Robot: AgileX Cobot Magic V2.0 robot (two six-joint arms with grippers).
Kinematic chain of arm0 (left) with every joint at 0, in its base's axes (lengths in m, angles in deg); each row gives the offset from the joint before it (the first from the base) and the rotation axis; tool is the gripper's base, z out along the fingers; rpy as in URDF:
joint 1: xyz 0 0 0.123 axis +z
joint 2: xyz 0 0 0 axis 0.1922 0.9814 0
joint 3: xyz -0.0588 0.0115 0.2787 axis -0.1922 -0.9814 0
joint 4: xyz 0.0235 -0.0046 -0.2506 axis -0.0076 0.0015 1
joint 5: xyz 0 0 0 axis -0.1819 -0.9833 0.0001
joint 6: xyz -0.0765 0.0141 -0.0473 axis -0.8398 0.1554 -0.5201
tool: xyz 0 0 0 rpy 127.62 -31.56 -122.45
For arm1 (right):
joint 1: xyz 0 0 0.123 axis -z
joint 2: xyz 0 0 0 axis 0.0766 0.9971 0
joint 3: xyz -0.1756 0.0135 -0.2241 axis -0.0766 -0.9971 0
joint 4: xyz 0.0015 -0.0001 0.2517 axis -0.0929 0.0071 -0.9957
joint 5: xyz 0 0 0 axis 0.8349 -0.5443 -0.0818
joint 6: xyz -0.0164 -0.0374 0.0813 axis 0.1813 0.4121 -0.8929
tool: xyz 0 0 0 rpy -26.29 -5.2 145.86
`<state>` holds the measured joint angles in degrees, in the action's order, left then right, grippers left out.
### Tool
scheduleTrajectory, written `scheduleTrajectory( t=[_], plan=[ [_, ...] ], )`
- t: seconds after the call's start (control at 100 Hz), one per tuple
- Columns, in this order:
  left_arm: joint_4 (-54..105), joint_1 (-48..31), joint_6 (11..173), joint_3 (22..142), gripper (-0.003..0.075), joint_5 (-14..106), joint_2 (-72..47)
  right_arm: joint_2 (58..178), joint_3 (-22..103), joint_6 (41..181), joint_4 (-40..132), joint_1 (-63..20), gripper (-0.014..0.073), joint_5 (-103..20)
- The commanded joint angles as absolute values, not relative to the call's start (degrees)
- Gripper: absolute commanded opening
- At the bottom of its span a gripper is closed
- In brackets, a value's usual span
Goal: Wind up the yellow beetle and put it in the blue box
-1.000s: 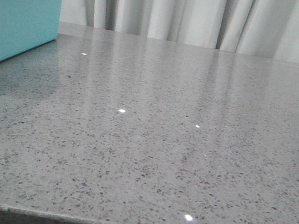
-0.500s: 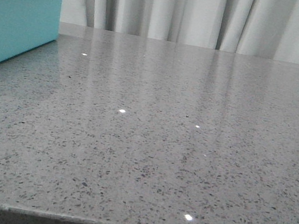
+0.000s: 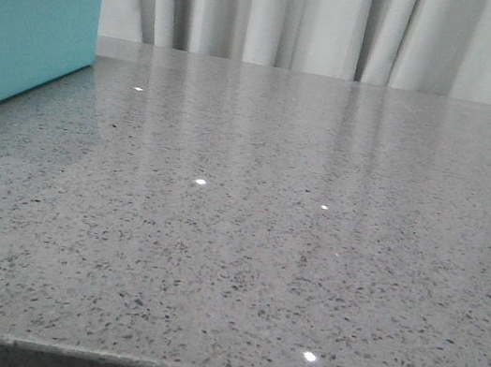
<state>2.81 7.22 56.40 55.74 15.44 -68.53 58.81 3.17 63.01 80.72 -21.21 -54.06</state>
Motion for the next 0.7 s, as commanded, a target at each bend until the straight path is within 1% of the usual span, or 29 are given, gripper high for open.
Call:
scheduleTrajectory(
  t=[0.0,0.69],
  plan=[
    [3.2,7.4,56.4,56.3,-0.002,20.4,-68.3,58.8,4.4,63.7,82.3,-21.2,-0.0068,-49.1],
    [3.2,7.4,56.4,55.1,-0.002,20.5,-68.3,58.8,4.4,63.7,82.2,-21.2,-0.0068,-49.1]
  ],
)
